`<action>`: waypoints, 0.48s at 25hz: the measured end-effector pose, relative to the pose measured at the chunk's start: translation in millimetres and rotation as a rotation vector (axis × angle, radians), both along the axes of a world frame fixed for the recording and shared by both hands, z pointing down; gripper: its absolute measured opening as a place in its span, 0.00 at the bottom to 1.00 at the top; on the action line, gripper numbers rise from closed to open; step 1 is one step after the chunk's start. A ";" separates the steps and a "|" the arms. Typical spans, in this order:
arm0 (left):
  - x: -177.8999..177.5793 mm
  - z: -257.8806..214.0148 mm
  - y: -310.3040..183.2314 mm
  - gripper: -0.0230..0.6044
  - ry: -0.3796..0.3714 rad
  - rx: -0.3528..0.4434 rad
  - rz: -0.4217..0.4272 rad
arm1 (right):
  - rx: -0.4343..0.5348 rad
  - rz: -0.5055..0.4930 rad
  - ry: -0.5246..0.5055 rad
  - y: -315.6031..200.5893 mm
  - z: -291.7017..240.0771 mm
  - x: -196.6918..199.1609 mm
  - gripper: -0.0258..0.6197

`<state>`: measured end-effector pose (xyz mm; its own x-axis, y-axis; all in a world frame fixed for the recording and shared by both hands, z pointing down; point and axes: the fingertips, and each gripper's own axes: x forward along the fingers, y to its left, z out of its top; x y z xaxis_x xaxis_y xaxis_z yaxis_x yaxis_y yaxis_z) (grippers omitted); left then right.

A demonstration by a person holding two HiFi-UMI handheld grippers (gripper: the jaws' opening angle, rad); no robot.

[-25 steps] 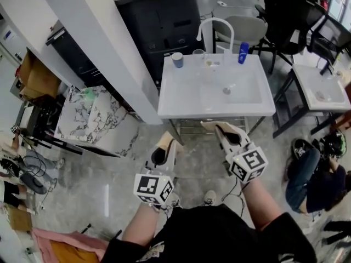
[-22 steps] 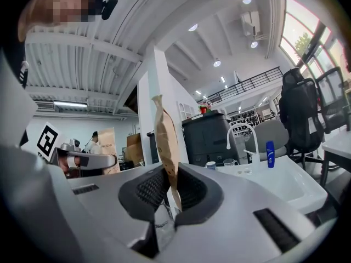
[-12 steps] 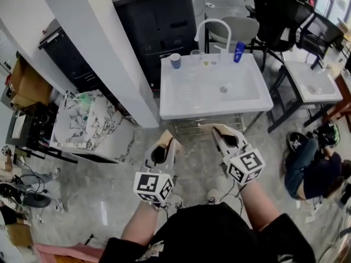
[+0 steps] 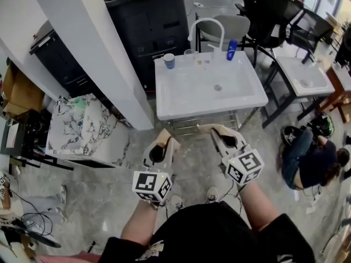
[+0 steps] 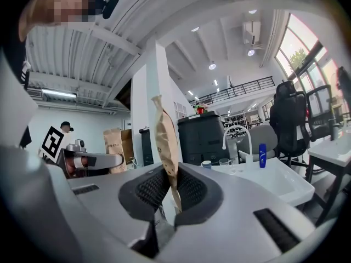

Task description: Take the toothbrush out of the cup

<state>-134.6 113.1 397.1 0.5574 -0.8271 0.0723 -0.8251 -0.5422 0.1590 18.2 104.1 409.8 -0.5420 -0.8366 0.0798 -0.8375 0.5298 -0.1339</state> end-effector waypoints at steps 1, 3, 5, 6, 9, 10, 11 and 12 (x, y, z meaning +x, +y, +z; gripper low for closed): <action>0.0 -0.9 0.3 0.11 0.002 0.002 0.002 | 0.001 0.003 0.001 0.7 -0.9 0.5 0.08; 0.5 -3.8 1.0 0.11 0.005 0.006 0.005 | 0.002 0.007 0.004 1.9 -3.1 1.5 0.08; 1.2 -5.7 2.0 0.11 0.006 0.008 0.007 | 0.003 0.008 0.003 3.2 -4.8 2.3 0.08; 1.6 -5.9 2.7 0.11 0.006 0.009 0.008 | 0.004 0.008 0.003 4.0 -5.3 2.5 0.08; 3.6 -6.5 5.5 0.11 0.005 0.013 0.011 | 0.007 0.006 0.005 6.5 -5.9 4.0 0.08; 4.5 -6.6 6.7 0.11 0.004 0.016 0.012 | 0.009 0.007 0.004 7.5 -6.1 4.9 0.08; 5.5 -6.7 8.0 0.11 0.003 0.019 0.014 | 0.010 0.007 0.003 8.7 -6.0 5.9 0.08; 6.4 -6.7 9.1 0.11 0.002 0.020 0.015 | 0.011 0.007 0.002 9.7 -5.7 6.7 0.08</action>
